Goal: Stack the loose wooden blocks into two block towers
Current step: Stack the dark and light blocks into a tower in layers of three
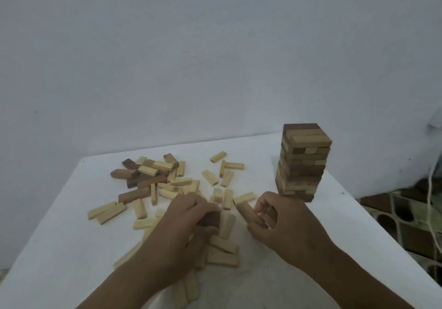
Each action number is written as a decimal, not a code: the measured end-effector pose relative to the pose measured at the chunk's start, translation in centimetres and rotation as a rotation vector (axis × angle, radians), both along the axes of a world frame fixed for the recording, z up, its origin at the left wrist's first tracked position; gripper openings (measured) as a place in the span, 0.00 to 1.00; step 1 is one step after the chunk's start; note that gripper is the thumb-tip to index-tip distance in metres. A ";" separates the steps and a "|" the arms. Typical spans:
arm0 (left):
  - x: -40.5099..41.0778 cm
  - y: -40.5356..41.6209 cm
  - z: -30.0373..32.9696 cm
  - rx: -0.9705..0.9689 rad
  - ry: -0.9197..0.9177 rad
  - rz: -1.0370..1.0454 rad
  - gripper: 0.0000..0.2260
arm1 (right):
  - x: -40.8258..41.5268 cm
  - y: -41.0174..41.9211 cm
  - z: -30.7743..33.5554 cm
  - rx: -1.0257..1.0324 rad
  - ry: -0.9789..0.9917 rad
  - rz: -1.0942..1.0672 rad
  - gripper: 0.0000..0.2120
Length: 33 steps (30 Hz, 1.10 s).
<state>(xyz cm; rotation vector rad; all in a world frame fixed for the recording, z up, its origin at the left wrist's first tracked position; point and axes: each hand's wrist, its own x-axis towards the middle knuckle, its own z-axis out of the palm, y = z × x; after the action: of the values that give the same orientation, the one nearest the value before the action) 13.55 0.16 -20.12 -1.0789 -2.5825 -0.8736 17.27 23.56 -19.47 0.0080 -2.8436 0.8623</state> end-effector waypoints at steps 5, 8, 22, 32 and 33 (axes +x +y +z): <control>0.4 5.5 0.2 -0.030 -0.044 -0.072 0.11 | 1.4 2.0 -1.1 -0.110 -0.011 -0.069 0.11; 1.2 7.6 0.4 -0.018 -0.148 -0.102 0.12 | 2.8 3.8 -1.3 -0.087 -0.008 -0.124 0.06; 2.8 8.3 -1.1 -0.324 -0.129 -0.037 0.18 | 5.9 6.5 -3.2 -0.208 0.216 -0.032 0.14; 3.5 9.2 -1.6 -0.243 -0.109 -0.181 0.17 | 5.5 6.7 -4.9 -0.197 0.414 -0.159 0.19; 3.4 9.0 -2.0 -0.235 -0.099 -0.177 0.16 | 5.4 6.7 -5.1 -0.165 0.454 -0.158 0.20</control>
<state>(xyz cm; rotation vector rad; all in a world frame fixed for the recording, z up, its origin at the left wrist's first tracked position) 17.00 9.20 -22.09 -1.3786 -2.7578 -0.6871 22.72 30.25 -24.59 -0.0364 -2.3149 0.9209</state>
